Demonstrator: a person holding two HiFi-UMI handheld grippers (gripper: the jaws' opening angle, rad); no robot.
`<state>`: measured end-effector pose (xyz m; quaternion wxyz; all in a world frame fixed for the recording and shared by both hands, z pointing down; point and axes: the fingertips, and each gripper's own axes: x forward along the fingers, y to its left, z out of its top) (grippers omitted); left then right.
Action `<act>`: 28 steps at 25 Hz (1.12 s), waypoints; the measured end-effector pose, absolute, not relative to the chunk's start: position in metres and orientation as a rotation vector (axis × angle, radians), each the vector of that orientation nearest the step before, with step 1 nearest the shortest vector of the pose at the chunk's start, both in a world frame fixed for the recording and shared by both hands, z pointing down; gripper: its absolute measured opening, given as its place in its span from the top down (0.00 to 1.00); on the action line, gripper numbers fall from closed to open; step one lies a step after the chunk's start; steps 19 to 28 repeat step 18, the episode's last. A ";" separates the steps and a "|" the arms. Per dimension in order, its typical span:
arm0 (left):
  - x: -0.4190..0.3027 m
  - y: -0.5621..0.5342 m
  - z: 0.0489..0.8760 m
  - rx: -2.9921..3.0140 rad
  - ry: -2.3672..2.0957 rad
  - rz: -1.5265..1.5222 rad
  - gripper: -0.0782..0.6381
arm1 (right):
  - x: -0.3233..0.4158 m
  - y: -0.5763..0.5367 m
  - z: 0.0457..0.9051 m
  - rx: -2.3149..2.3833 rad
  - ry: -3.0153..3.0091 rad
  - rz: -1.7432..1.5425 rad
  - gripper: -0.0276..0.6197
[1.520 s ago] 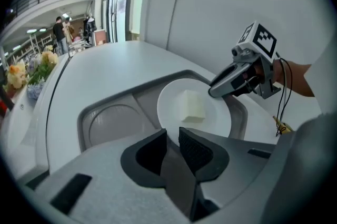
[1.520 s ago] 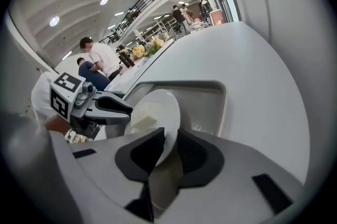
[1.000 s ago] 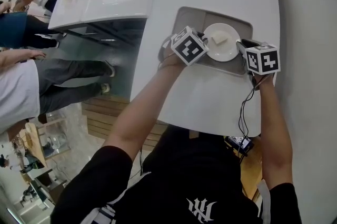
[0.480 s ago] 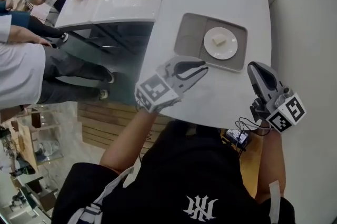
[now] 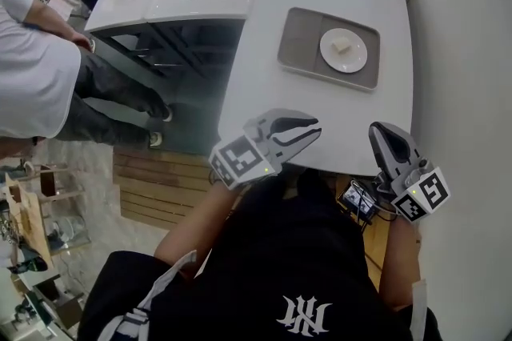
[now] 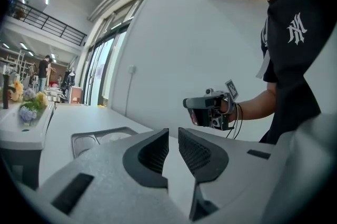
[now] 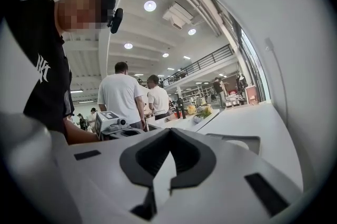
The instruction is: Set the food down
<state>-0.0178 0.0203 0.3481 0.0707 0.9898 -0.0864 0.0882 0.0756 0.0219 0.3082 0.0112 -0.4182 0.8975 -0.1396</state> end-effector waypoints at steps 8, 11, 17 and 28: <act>-0.036 0.034 0.355 2.965 -0.262 0.218 0.82 | 0.070 0.032 0.309 -1.306 2.756 -0.464 0.95; -0.037 0.039 0.356 2.949 -0.294 0.232 0.82 | 0.072 0.040 0.308 -1.288 2.761 -0.458 0.95; -0.012 0.059 0.341 2.954 -0.340 0.265 0.82 | 0.091 0.058 0.295 -1.217 2.767 -0.447 0.95; -0.006 0.064 0.340 2.953 -0.344 0.269 0.82 | 0.096 0.062 0.293 -1.207 2.766 -0.446 0.95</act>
